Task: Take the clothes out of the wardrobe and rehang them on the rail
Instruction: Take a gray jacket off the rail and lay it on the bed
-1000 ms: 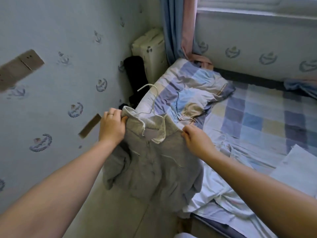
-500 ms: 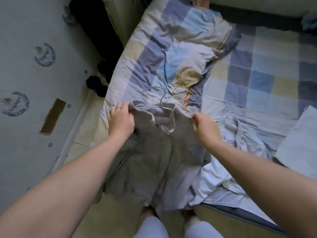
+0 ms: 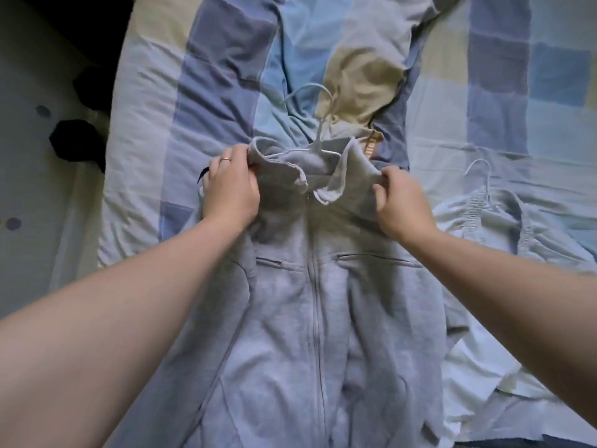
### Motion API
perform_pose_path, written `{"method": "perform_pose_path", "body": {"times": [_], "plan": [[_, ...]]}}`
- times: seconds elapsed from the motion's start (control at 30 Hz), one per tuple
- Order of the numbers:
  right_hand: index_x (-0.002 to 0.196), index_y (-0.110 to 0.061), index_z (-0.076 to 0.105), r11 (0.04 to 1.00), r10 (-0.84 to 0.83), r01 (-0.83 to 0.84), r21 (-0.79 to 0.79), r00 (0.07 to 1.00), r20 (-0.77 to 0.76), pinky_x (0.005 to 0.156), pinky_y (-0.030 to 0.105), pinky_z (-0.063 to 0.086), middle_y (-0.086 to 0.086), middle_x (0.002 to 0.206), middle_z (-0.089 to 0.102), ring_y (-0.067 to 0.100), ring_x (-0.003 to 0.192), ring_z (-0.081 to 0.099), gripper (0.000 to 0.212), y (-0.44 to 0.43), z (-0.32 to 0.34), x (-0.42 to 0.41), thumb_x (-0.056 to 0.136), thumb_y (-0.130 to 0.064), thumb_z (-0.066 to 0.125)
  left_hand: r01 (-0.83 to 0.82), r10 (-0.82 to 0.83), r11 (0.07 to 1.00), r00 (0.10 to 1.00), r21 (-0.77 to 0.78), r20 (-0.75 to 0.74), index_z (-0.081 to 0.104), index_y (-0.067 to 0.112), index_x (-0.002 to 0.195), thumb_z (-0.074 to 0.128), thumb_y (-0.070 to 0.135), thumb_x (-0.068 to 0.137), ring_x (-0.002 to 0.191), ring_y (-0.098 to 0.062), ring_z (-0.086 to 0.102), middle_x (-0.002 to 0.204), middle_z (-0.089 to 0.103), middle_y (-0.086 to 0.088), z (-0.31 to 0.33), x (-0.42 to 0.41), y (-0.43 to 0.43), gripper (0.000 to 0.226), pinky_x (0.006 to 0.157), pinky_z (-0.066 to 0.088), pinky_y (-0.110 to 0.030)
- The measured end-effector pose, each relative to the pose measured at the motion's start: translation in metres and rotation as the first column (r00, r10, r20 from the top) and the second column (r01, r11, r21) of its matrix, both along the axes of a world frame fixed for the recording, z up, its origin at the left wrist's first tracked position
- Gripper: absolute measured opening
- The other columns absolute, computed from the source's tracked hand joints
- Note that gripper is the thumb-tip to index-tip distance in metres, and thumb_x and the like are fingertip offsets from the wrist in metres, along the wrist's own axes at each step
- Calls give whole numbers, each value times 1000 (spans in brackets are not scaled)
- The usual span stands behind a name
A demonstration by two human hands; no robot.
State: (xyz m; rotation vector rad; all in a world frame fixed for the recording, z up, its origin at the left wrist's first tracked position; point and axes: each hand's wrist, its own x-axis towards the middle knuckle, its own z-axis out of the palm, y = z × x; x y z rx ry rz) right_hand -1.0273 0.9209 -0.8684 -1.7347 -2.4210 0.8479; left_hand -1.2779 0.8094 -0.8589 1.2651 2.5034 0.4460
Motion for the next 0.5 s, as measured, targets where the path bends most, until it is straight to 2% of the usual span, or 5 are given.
{"method": "perform_pose_path", "body": {"times": [0.1,0.2,0.3,0.5], "plan": [[131,-11,48,999,11,-12,-49,1000,-19,101,44,38,15,127,55,36,118,48,41,15,-28,-9,95,-31,48,-17,15,999,999,27,49,42,16,141,48,24,99,135,-30,38,145,47,-8,-23,-5,15,43,108,32,-48],[144,-13,36,998,33,-32,-57,999,28,110,47,32,11,144,45,32,133,38,59,19,-34,-7,93,-42,42,19,-19,1000,998,-9,53,26,16,155,49,31,100,148,-28,21,160,29,-8,-29,0,11,62,120,20,-46],[153,-17,21,994,73,-58,-87,982,177,119,46,16,6,161,21,29,148,14,64,5,-18,4,98,-43,41,52,-43,987,997,-150,67,10,21,159,47,38,101,153,-25,2,167,6,-6,-16,17,-6,70,124,6,-44],[156,-23,11,967,239,-210,-141,940,242,119,46,14,-1,164,7,25,150,3,65,-39,65,44,100,-49,35,51,-19,956,993,-288,114,6,27,159,40,49,101,153,-21,-9,167,-8,-1,55,66,-53,71,123,0,-47]]}}
